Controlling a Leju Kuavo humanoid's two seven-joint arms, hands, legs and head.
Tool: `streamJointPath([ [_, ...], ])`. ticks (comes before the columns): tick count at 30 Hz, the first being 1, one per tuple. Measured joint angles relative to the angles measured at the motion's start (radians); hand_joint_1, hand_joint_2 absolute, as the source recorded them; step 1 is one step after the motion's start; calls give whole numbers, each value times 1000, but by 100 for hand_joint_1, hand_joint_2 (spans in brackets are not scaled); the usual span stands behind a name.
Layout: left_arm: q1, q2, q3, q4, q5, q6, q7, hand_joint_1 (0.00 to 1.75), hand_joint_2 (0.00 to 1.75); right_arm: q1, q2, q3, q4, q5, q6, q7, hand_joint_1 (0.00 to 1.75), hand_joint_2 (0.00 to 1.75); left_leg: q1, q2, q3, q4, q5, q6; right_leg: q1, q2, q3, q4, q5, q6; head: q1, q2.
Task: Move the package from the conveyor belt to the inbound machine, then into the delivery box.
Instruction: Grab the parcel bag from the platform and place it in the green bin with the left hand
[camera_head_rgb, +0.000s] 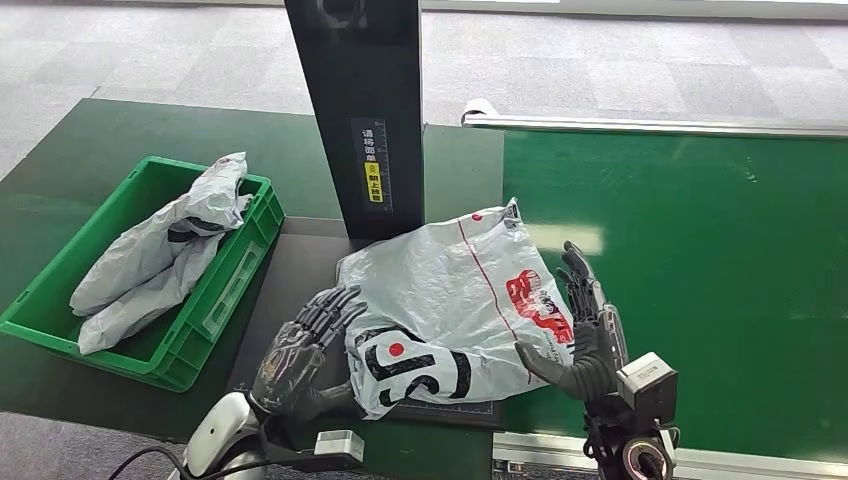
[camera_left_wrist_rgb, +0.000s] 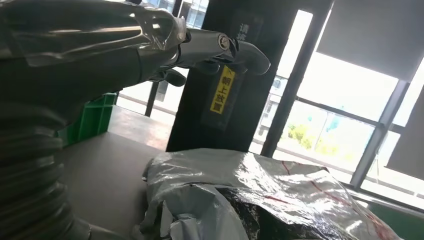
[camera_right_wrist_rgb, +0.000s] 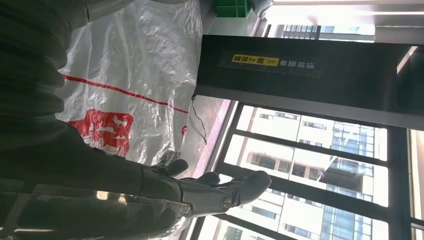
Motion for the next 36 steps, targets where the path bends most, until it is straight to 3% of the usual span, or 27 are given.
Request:
streamJointPath([
  [7,-33,10,-107,115,58,-26,-23,0,175,15,-13,-7,-19,-22,-10,-2,0,175,0,0,0,0,0,0,0,0,0,0,0,0,0,0],
  [16,-34,18,-158,165,70,-49,-24,0,175,17,-23,-8,-28,-39,-25,-16,0,175,0,0,0,0,0,0,0,0,0,0,0,0,0,0],
  [20,-32,21,-212,217,99,-49,-24,175,175,23,-38,-9,-40,-57,-46,-21,0,175,0,0,0,0,0,0,0,0,0,0,0,0,0,0],
  [29,-44,29,-208,228,180,46,-2,175,175,49,-52,-9,-53,-77,-75,-23,0,175,0,0,0,0,0,0,0,0,0,0,0,0,0,0],
  [36,-45,45,-83,116,244,179,-11,175,175,58,-61,-9,-57,-92,-100,-23,0,175,0,0,0,0,0,0,0,0,0,0,0,0,0,0],
])
